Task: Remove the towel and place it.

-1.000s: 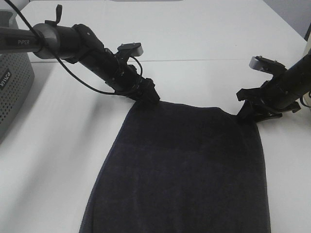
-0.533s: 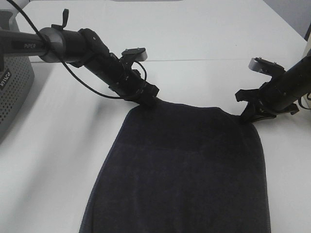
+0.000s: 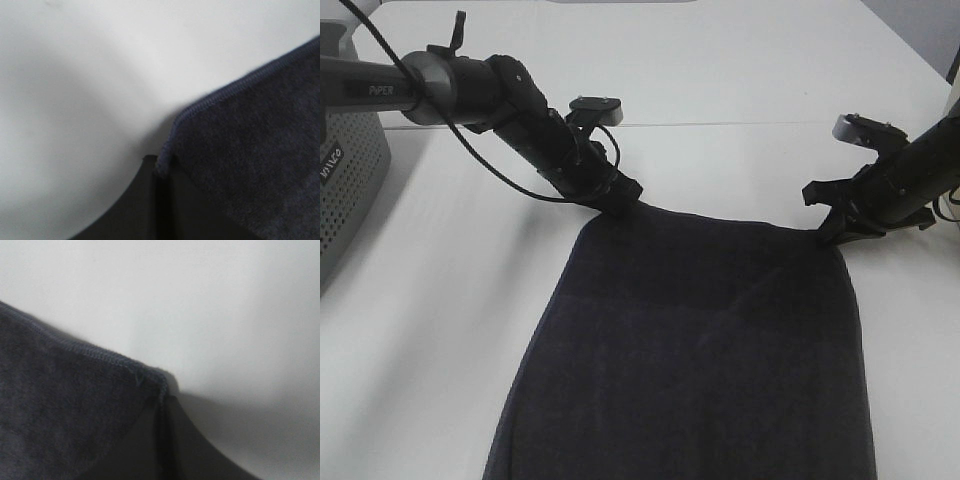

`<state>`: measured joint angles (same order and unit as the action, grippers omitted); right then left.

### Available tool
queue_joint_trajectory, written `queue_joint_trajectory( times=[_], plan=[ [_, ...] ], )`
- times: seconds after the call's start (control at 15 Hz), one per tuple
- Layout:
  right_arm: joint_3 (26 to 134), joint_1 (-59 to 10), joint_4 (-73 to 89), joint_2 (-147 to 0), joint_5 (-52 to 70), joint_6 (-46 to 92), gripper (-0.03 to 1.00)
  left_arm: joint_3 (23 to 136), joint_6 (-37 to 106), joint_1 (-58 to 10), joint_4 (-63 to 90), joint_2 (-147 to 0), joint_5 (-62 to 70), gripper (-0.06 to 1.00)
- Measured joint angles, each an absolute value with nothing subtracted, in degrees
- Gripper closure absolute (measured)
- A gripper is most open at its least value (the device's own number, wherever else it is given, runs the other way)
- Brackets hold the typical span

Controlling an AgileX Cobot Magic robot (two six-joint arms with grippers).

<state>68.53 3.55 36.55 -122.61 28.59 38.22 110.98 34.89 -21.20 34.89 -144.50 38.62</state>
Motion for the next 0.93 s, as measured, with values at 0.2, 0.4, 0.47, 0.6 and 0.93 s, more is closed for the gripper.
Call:
queue_joint_trajectory(
  times=[0.2,0.4,0.47,0.6,0.93],
  plan=[
    [71.39,3.55,35.29,-123.42,23.95,39.48,0.96,110.58,31.23,-21.2,29.85,-144.04,33.52,0.94],
    [75.17,3.44,34.72,-124.79,23.95,43.2,0.96,110.47,30.31,-21.26,28.53,-144.04,31.05,0.94],
    [77.58,3.44,38.45,-125.13,24.01,46.93,0.96,110.41,27.5,-20.8,28.02,-144.16,28.02,0.94],
    [79.81,2.64,44.0,-125.19,24.01,51.91,0.96,110.35,25.44,-19.42,27.67,-144.33,26.24,0.94],
    [88.46,0.0,48.07,-128.92,23.49,58.79,0.96,112.47,24.92,-17.65,21.49,-144.33,23.38,0.94]
  ],
)
